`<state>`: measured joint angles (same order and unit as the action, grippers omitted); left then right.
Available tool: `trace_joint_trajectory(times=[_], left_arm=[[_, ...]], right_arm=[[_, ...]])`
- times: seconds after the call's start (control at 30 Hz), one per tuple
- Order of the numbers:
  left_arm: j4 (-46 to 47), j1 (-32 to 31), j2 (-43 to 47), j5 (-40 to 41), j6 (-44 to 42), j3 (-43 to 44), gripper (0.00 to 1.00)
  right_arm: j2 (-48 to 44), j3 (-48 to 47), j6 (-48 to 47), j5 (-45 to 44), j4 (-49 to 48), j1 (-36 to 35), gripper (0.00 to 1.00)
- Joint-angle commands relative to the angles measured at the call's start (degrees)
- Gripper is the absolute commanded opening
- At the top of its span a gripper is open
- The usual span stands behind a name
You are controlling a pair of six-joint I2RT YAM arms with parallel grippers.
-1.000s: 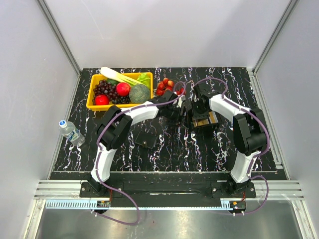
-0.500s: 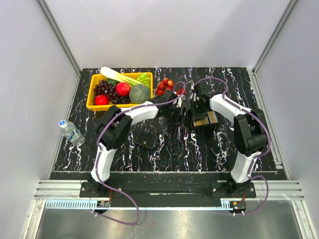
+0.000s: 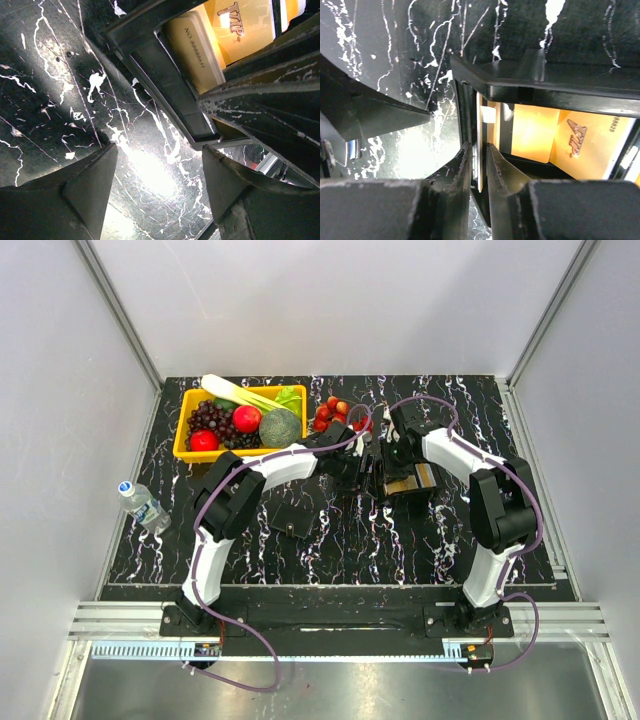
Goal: Put the credit cards into the card holder
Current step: Pick up the credit card from the storage box.
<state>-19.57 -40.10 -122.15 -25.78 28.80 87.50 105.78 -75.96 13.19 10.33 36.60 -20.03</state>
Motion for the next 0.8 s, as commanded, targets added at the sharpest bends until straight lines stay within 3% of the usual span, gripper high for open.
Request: trace_joint_trajectory(times=[0.0,0.13,0.43,0.77], left_arm=[[2.26,0.37,2.35,-0.85,-0.06,-0.58,0.72],[2.35,0.46,2.27,-0.94,0.03,-0.58,0.72],[2.26,0.55,2.18,-0.76,0.12,-0.49,0.72],[2.26,0.63,2.00,-0.94,0.12,-0.49,0.72]], right_arm=[[-0.13,-1.03,1.05,4.70,-1.62,0.78,0.24],[-0.57,-0.76,1.92,5.76,-2.41,1.31,0.23],[0.13,0.02,2.54,7.77,-3.11,2.63,0.12],[0.39,1.43,3.68,14.80,-5.13,5.18,0.19]])
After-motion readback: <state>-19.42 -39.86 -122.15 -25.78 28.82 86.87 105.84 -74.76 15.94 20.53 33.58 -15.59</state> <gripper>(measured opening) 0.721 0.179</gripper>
